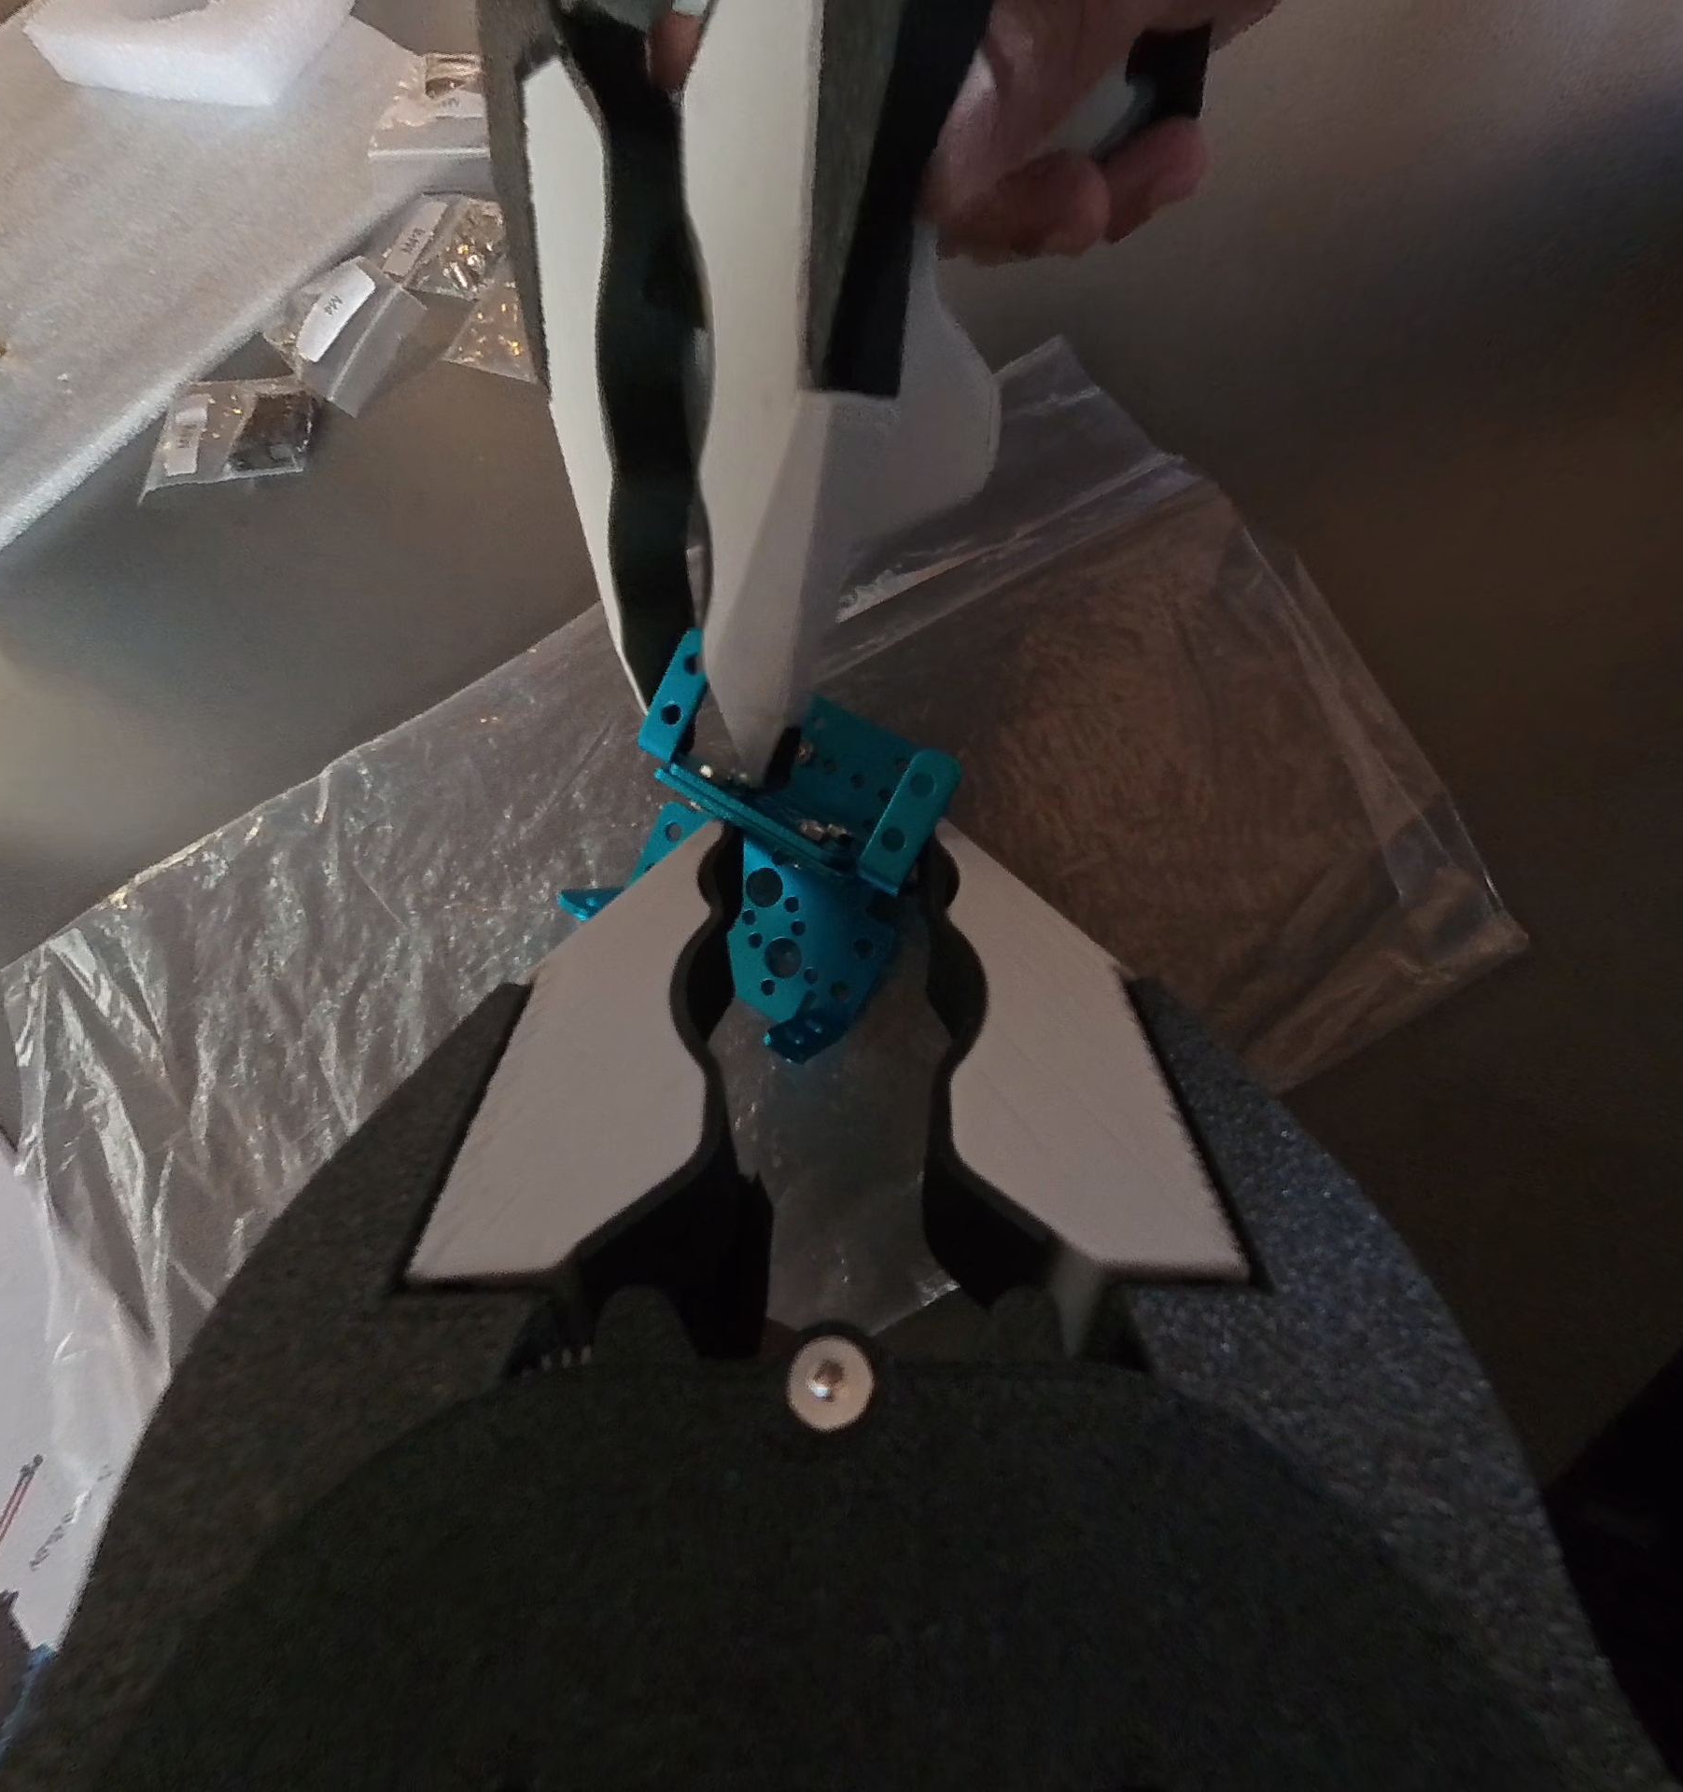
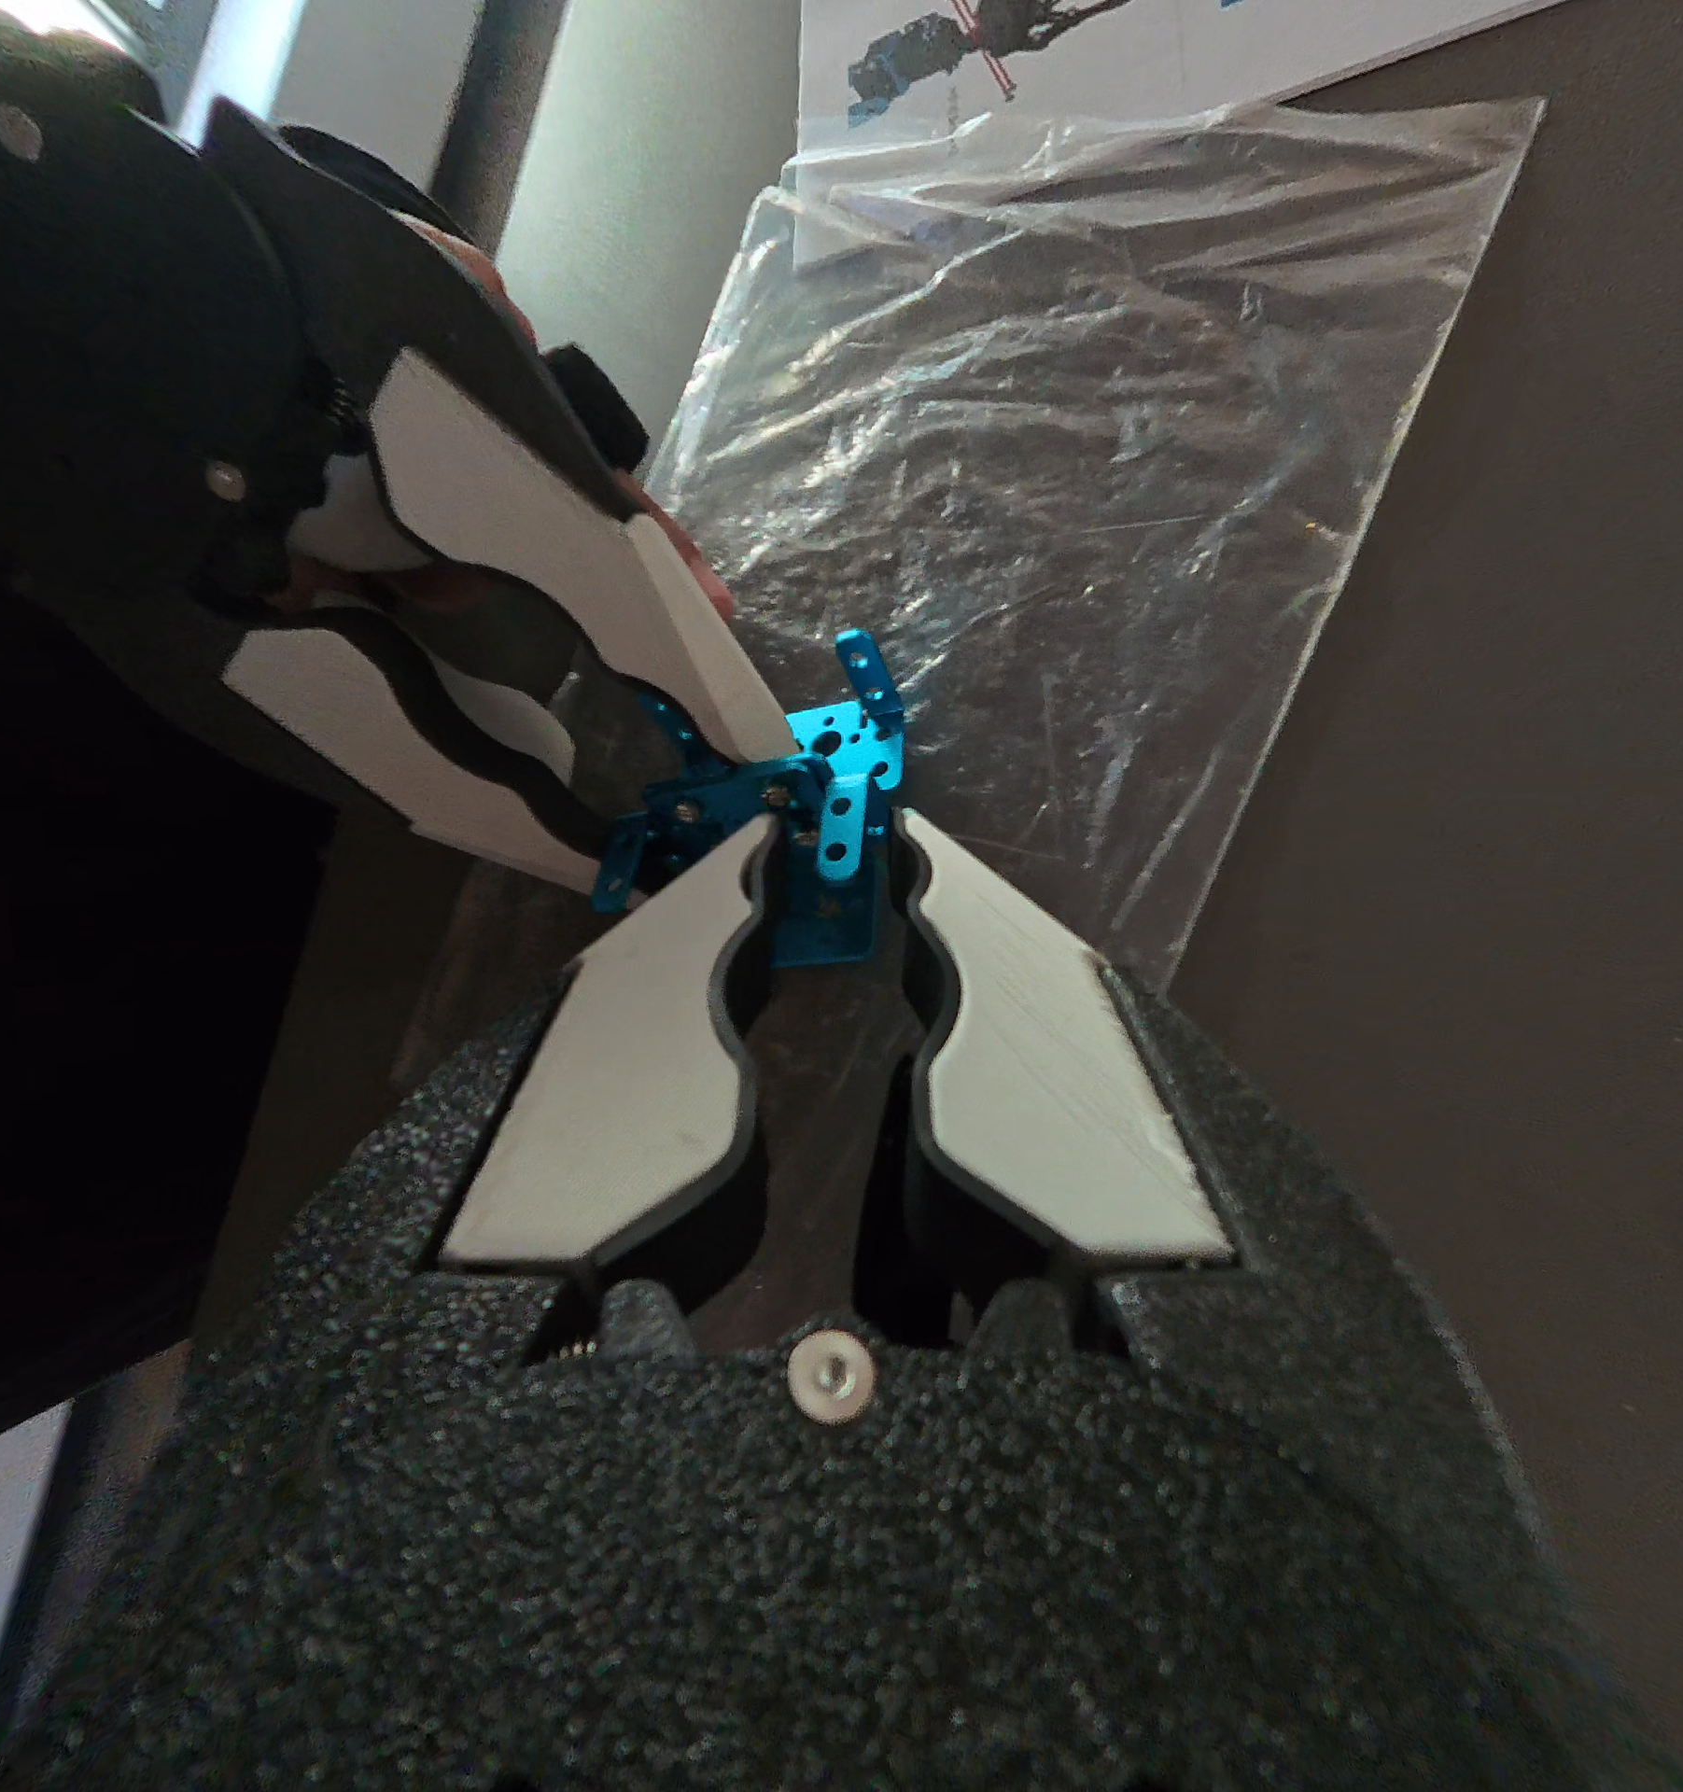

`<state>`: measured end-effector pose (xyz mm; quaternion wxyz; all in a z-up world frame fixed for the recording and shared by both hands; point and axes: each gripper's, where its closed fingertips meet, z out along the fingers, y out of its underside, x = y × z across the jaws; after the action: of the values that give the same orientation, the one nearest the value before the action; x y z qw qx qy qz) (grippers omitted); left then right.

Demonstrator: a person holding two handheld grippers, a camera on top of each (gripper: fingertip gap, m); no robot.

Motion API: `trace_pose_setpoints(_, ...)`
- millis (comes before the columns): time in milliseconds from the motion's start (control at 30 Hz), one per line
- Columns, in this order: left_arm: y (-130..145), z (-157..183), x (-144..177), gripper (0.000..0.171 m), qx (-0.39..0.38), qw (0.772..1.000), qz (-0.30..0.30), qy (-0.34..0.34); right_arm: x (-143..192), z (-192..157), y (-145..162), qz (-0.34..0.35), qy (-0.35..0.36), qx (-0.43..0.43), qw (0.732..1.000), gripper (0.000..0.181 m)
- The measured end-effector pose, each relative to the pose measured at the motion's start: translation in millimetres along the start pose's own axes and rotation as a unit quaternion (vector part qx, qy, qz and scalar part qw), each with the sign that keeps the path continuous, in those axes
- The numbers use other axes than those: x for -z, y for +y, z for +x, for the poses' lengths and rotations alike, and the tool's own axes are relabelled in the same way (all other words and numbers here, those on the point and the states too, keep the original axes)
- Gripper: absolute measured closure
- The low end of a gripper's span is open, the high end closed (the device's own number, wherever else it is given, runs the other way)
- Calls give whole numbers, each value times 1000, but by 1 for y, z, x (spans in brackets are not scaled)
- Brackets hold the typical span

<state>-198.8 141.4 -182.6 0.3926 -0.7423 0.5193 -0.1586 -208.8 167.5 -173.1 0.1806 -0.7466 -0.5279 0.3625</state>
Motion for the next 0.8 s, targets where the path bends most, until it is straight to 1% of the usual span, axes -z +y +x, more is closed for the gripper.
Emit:
trace_pose_setpoints(67, 0, 0, 0, 136, 3, 1000, 1, 2, 0, -3, 1, -2, -11, 0, 1000, 150)
trace_pose_setpoints(100, 0, 0, 0, 136, 5, 1000, 1, 3, -1, -3, 1, -5, -1, 10, 1000, 150)
trace_pose_setpoints(200, 0, 0, 0, 136, 5, 1000, 1, 3, -2, 2, 1, -14, 37, 33, 999, 161)
trace_pose_setpoints(367, 0, 0, 0, 136, -1, 1000, 0, -1, 0, 4, -1, -1, 13, -2, 1000, 168)
trace_pose_setpoints(400, 0, -1, 0, 136, -2, 1000, 0, -2, 0, 3, -1, 2, 8, -3, 1000, 167)
trace_pose_setpoints(467, 0, -1, 0, 136, 3, 1000, 1, 1, 0, -2, 1, -6, 3, 9, 1000, 152)
trace_pose_setpoints(500, 0, -1, 0, 136, 6, 1000, 1, 3, -1, -3, 1, -11, 11, 21, 1000, 150)
trace_pose_setpoints(567, 0, -1, -1, 136, 5, 1000, 1, 1, -2, 1, 1, -16, 41, 40, 998, 156)
trace_pose_setpoints(633, 0, -1, -1, 136, 2, 1000, 1, -1, -2, 2, 1, -19, 45, 39, 998, 159)
trace_pose_setpoints(733, 0, -1, -1, 136, -3, 1000, 1, -2, 0, 2, 0, -11, 24, 13, 1000, 164)
trace_pose_setpoints(800, 0, -1, -1, 136, -3, 1000, 1, -2, 0, 0, 1, -6, 11, 14, 1000, 161)
